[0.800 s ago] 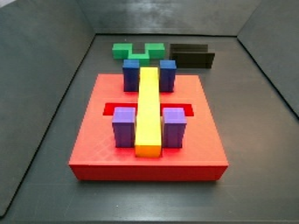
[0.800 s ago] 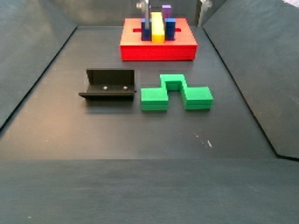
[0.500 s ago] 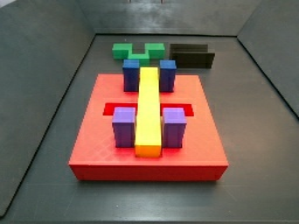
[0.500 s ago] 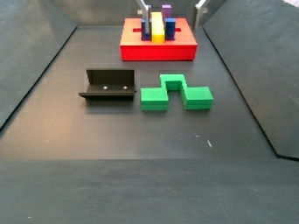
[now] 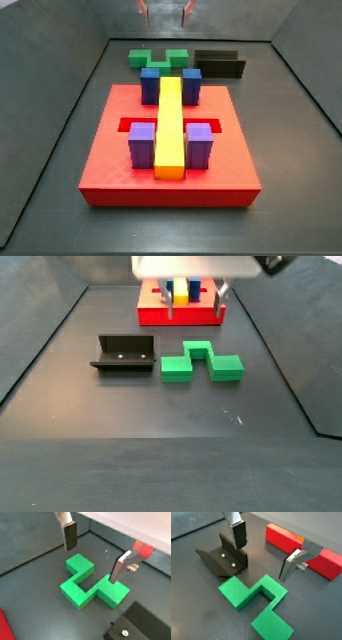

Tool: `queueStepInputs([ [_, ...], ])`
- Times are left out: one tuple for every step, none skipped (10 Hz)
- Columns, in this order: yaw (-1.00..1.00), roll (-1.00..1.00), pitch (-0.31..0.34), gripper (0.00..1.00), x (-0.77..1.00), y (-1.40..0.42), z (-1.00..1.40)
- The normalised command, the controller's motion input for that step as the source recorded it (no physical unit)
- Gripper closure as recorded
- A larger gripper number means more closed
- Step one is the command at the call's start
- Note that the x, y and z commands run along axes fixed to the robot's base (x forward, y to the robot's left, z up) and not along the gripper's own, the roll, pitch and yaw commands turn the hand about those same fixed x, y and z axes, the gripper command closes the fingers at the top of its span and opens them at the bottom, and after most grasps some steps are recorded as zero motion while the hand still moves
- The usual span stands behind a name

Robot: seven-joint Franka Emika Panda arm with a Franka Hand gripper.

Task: Pick up the green object. Move up. Place the green object on the fixture. Regrasp the green object. Move to above the board. Insert the green object.
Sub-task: Pick up the green object.

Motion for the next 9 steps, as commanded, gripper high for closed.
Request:
queueStepInputs([
  [0.14,0.03,-0.044,0.00,-0.07,0.00,-0.49],
  [0.14,0.03,-0.029,0.00,-0.13,-0.01,-0.40],
  [0.12,0.01,-0.031,0.00,-0.16,0.00,-0.35],
  [0.10,0.00,-0.047,0.00,-0.19,0.00,-0.30],
  [0.10,0.00,-0.074,0.00,-0.15,-0.06,-0.27],
  [0.07,0.00,-0.093,0.00,0.00,-0.17,-0.21],
  [0.00,0.02,-0.086,0.00,0.00,-0.29,-0.20],
  [0.00,0.03,-0.091,0.00,0.00,-0.25,-0.17],
  [0.00,0.05,-0.071,0.00,0.00,-0.22,-0.19],
])
